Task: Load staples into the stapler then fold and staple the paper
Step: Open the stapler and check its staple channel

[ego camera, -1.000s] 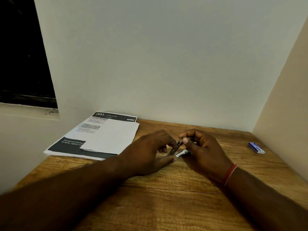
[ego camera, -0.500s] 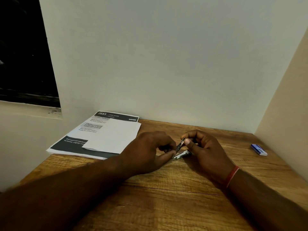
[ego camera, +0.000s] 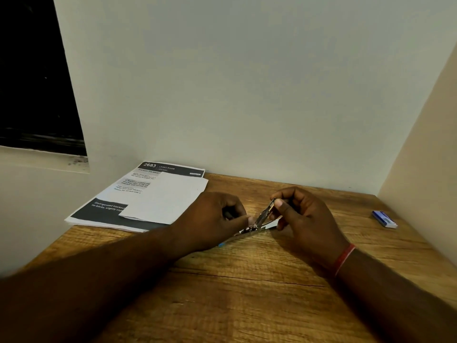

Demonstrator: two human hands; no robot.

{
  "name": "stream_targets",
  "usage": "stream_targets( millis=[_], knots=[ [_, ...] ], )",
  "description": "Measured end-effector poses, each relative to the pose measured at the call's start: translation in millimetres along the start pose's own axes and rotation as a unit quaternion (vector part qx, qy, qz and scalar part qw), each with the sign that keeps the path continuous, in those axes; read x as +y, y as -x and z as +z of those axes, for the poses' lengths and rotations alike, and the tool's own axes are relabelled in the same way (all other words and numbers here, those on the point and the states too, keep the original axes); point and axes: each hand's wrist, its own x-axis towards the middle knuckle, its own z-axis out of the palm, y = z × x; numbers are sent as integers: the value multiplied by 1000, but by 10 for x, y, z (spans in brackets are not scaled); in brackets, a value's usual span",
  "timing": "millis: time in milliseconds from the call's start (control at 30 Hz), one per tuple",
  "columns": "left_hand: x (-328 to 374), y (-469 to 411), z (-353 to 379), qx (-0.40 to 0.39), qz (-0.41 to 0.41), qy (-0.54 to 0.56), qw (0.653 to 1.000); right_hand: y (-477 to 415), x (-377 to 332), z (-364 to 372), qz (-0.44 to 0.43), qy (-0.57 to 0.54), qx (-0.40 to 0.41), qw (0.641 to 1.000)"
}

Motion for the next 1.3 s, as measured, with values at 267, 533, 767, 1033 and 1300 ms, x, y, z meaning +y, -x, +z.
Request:
stream_targets(
  millis=[267, 533, 767, 1033, 1300],
  knots=[
    [24, 10, 0, -42, 7, -29, 999, 67, -100, 39, -93, 95, -22, 991],
    [82, 10, -15, -40, -5, -38, 998, 63, -133, 45, -74, 79, 4, 994],
    [89, 21, -42, -40, -27, 2, 999, 15, -123, 44, -40, 67, 47, 996],
    [136, 10, -61, -42, -109, 87, 989, -29, -87, 33, 5, -64, 82, 995],
    [124, 6, -46, -63, -169, 251, 951, -33, -53, -37, 2, -97, 25, 995]
  ],
)
